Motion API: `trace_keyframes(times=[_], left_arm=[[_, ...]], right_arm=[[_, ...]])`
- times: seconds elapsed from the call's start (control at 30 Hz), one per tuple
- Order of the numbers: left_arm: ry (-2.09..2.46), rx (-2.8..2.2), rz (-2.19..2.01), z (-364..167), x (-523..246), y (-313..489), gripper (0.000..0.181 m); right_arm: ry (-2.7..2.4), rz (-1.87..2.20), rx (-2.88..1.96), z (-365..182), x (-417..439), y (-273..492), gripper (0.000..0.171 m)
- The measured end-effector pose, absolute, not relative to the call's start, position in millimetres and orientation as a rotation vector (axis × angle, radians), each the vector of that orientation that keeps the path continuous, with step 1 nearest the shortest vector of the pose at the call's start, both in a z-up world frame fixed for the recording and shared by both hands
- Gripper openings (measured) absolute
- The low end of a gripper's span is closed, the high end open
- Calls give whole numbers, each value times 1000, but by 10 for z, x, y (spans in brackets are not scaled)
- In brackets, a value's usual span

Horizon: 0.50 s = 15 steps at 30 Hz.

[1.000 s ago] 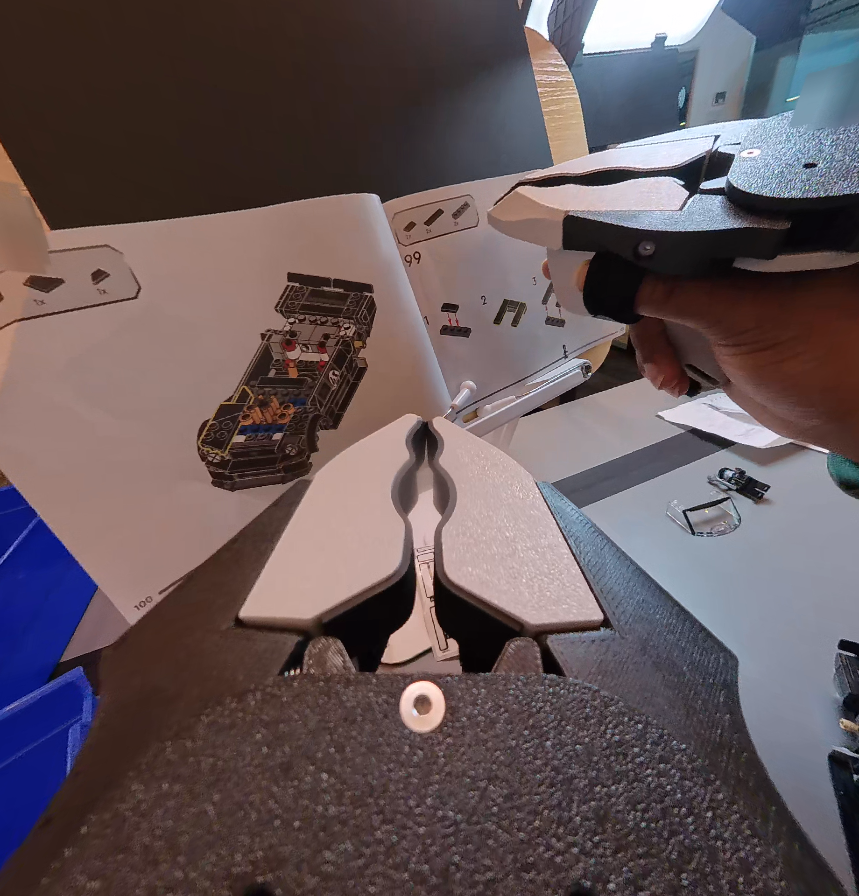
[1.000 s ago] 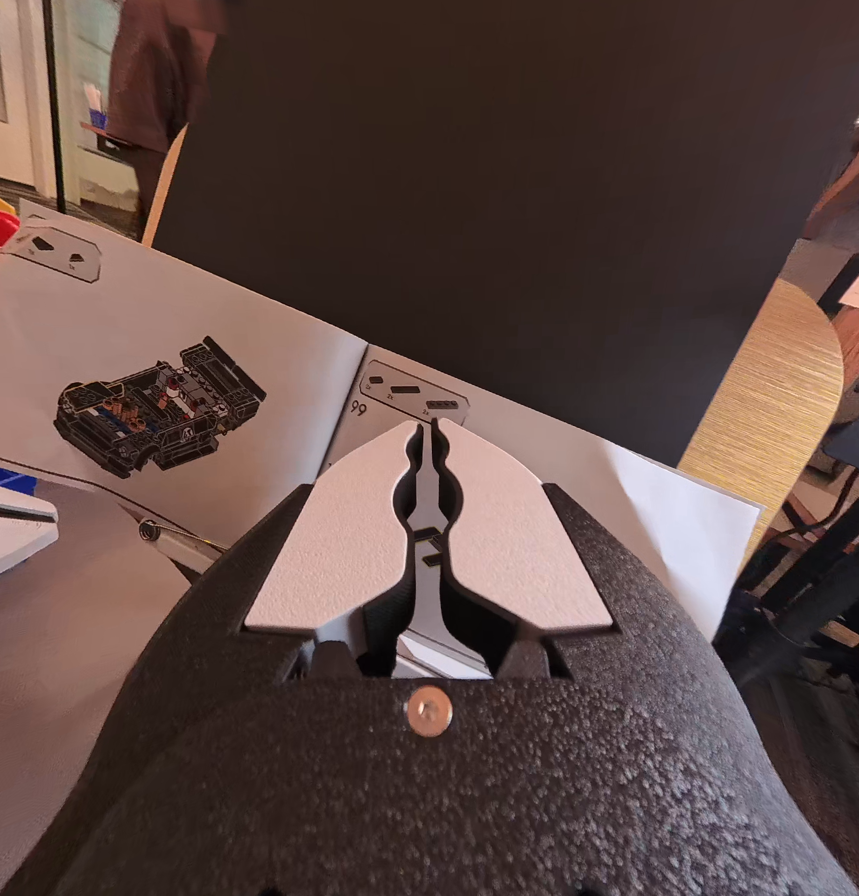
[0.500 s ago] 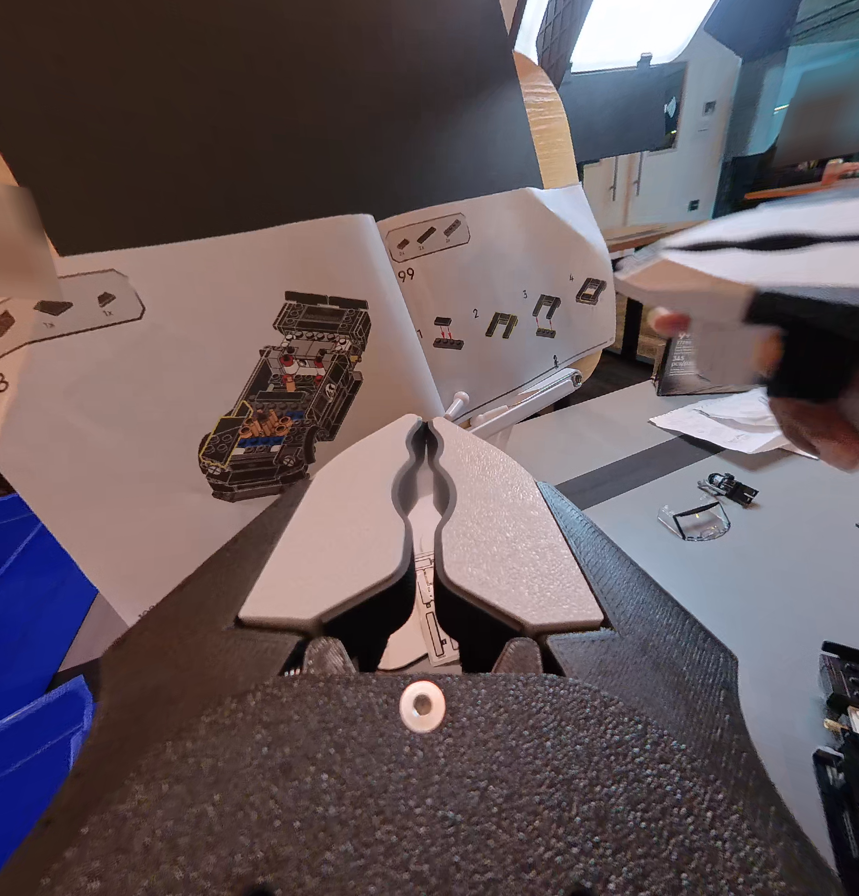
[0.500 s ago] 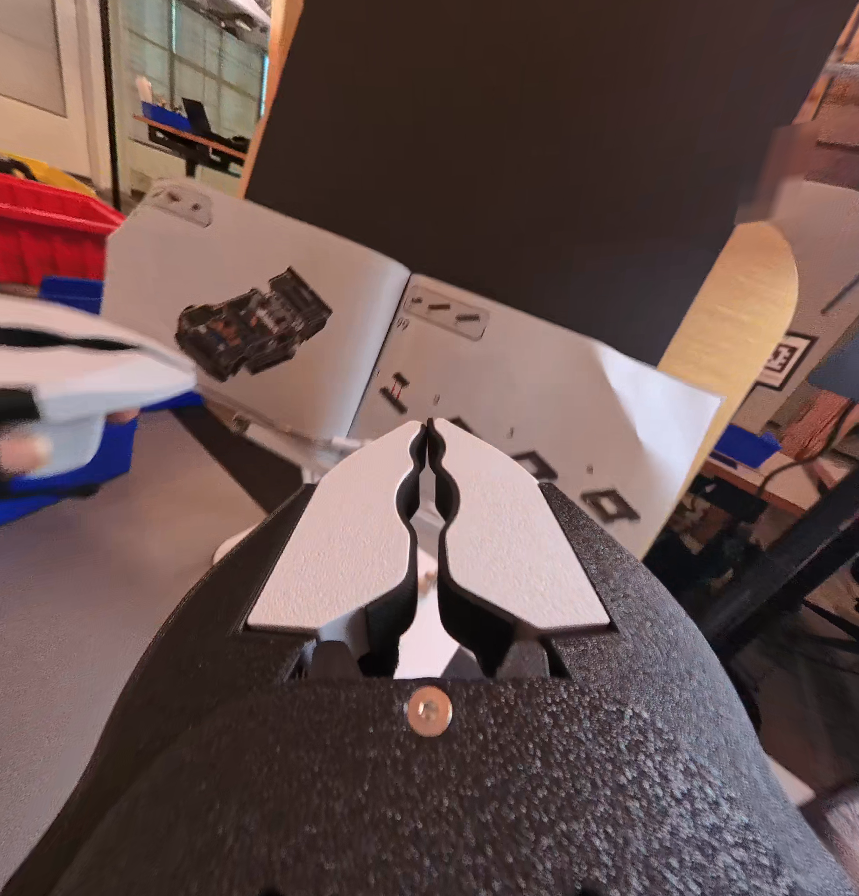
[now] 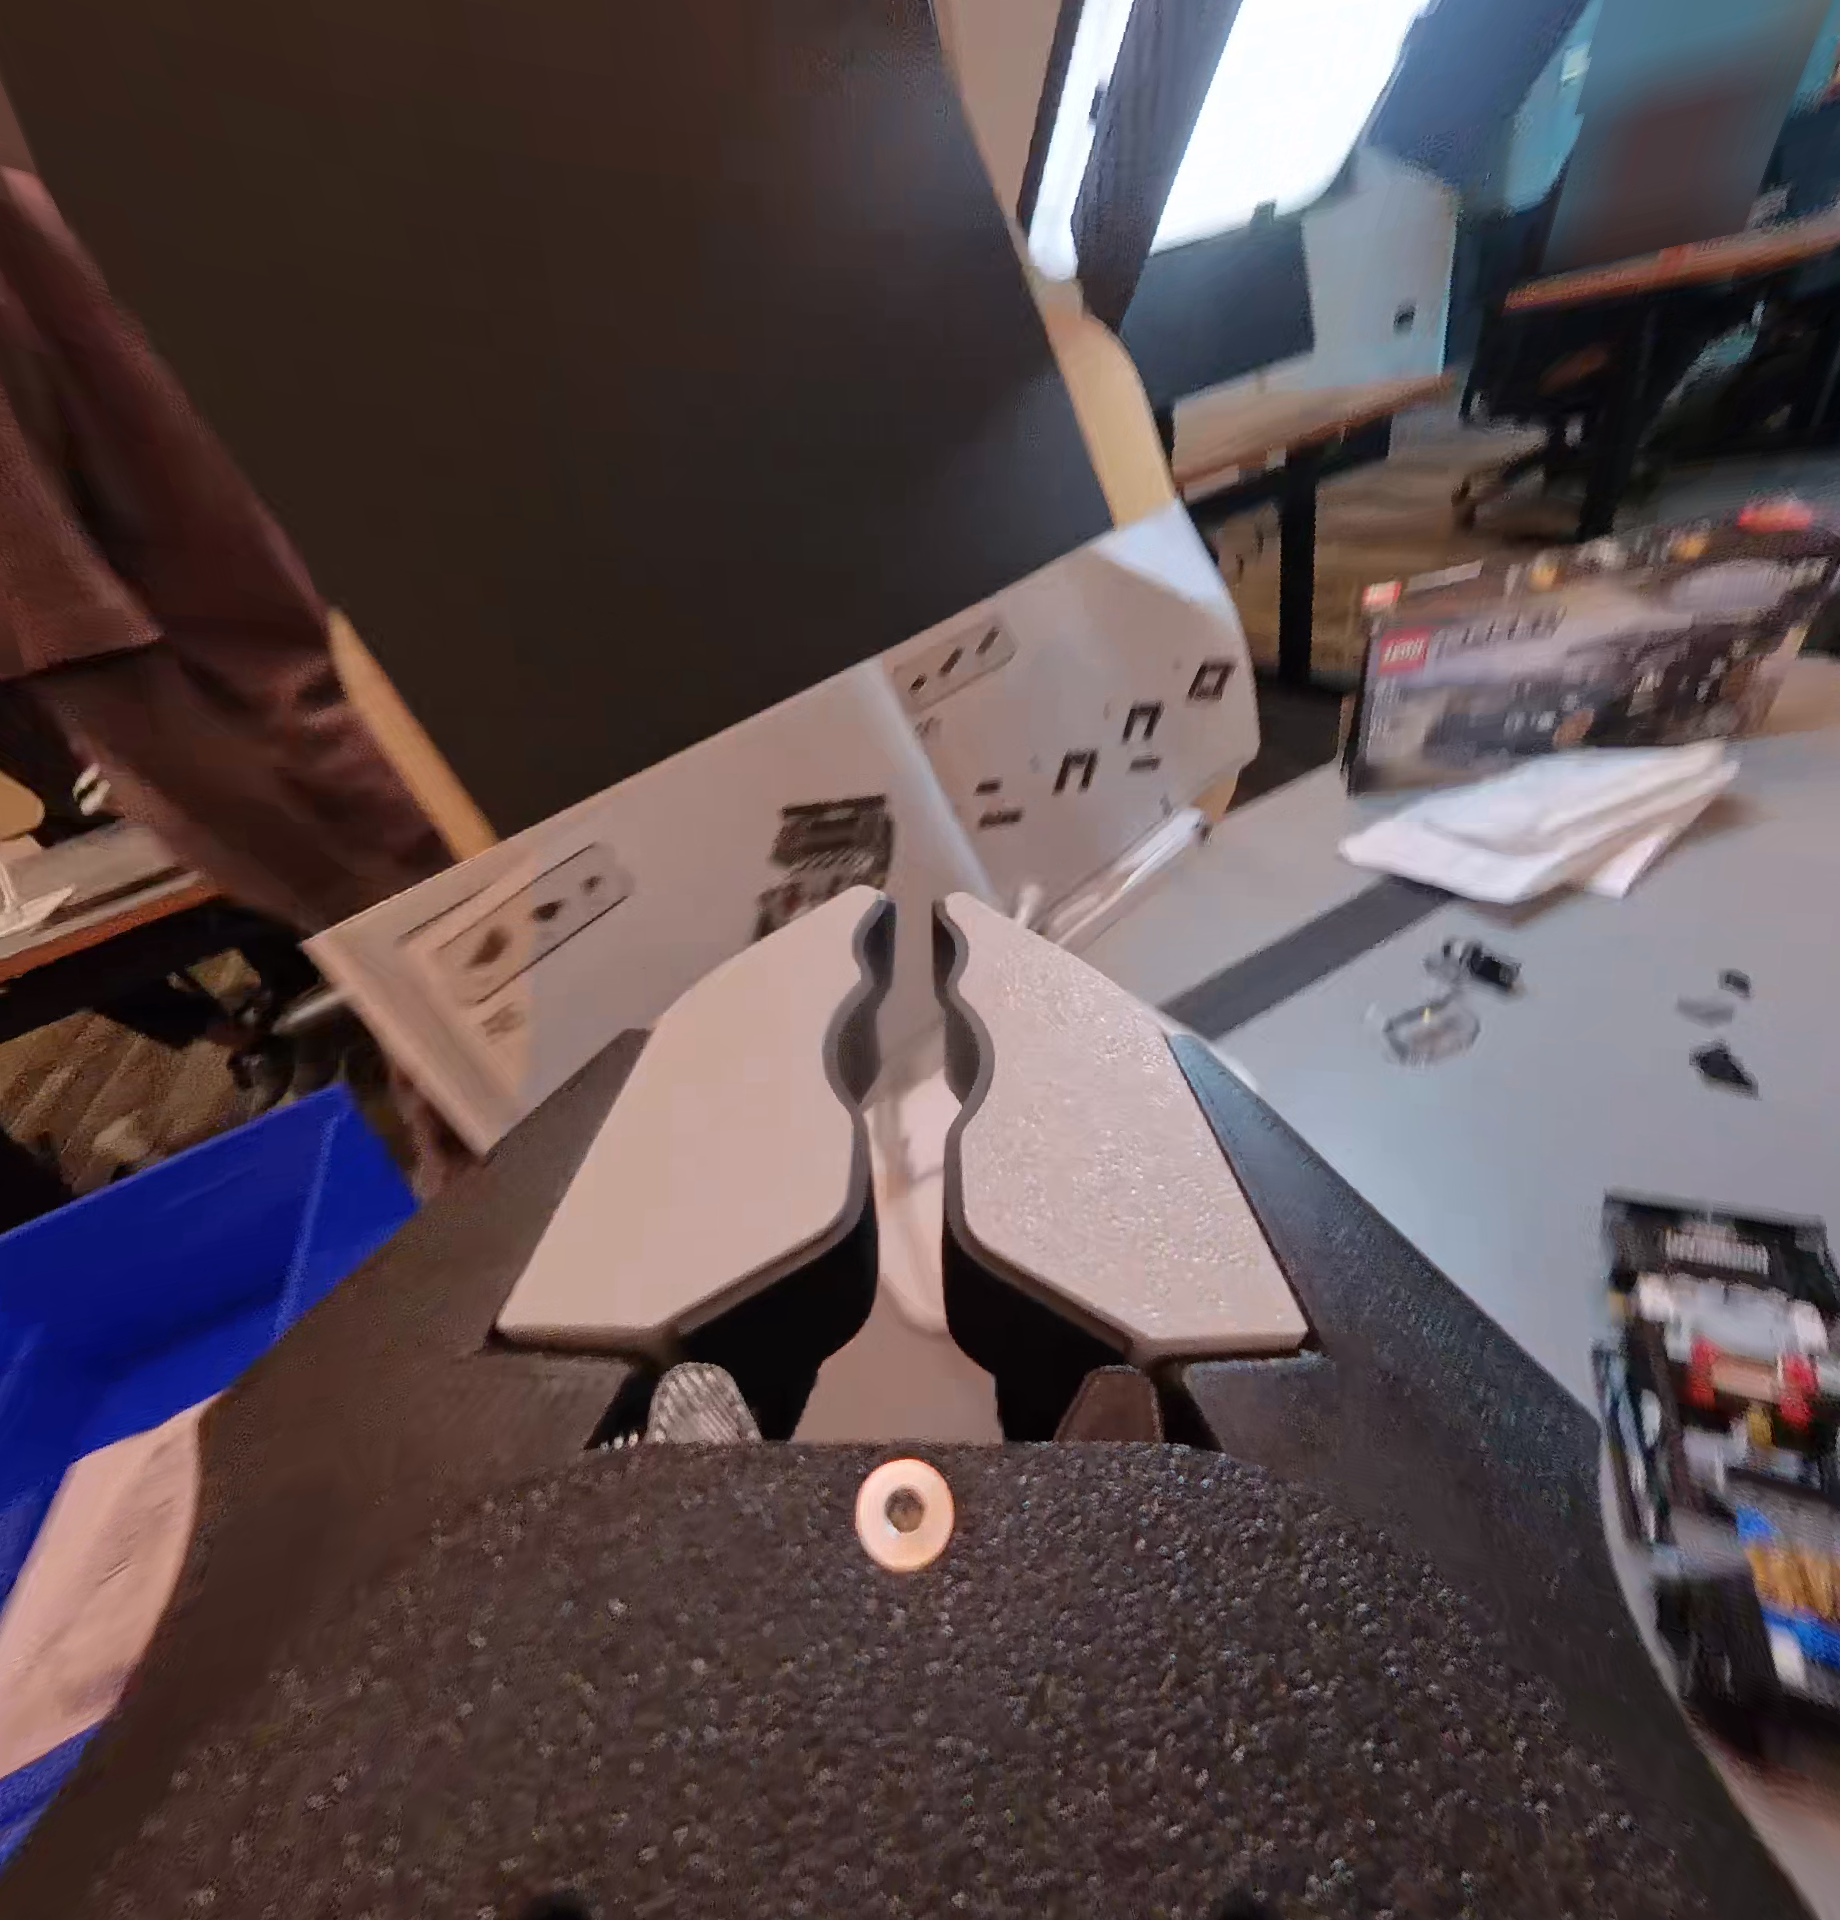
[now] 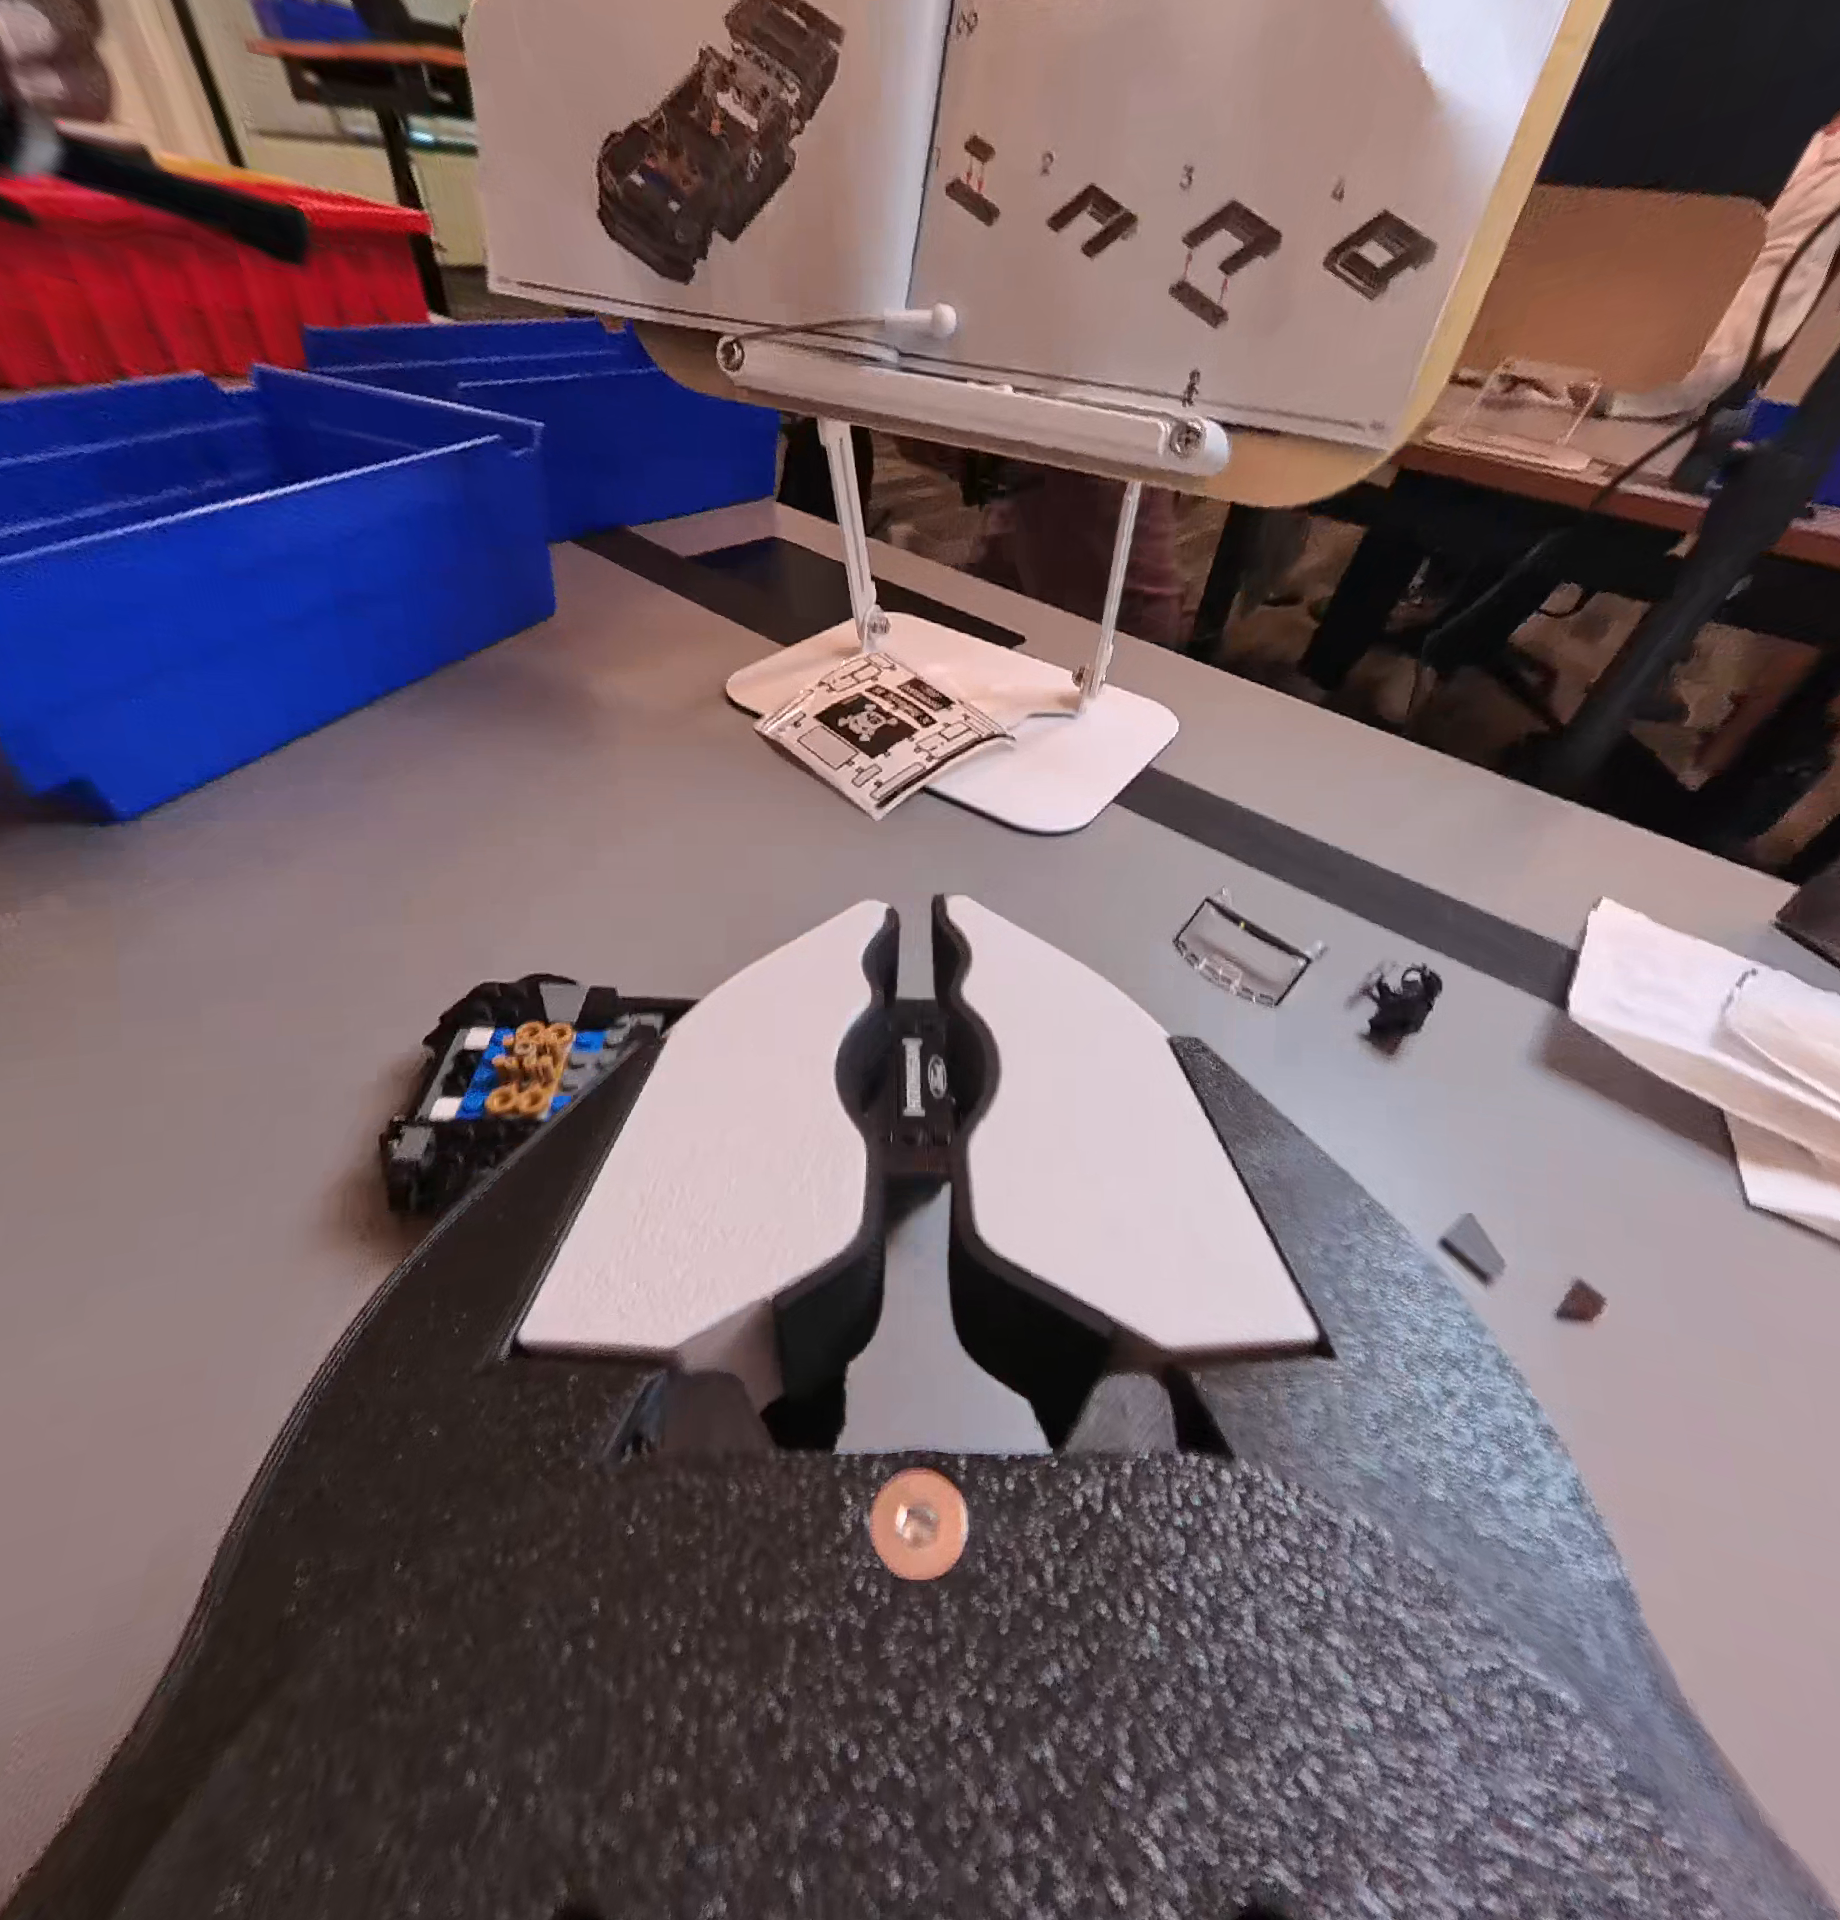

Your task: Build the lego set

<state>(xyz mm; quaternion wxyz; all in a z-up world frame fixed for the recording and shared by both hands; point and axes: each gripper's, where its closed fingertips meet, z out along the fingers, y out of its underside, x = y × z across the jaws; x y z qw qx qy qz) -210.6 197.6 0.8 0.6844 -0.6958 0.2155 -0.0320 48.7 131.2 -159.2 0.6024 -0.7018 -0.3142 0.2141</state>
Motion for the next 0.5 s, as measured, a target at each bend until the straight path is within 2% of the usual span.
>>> trace_keyframes(times=[0.07,0.17,0.27,0.37,0.5], left_arm=[[533,-1687,-4,-54,-2491,1926,16],[533,-1903,124,-330,-3275,1886,18],[489,-2210,62,-1048,-3856,1780,34],[383,-2468,-57,-1796,-4145,1600,38],[244,-2745,-14,-2522,-4331,1425,40]], right_arm=[[-713,504,-1614,-1588,584,1284,7],[-707,528,-1596,-1589,623,1271,7],[-725,566,-1581,-1559,552,1234,10],[-753,561,-1556,-1547,513,1180,10],[-775,570,-1566,-1614,486,1140,9]])
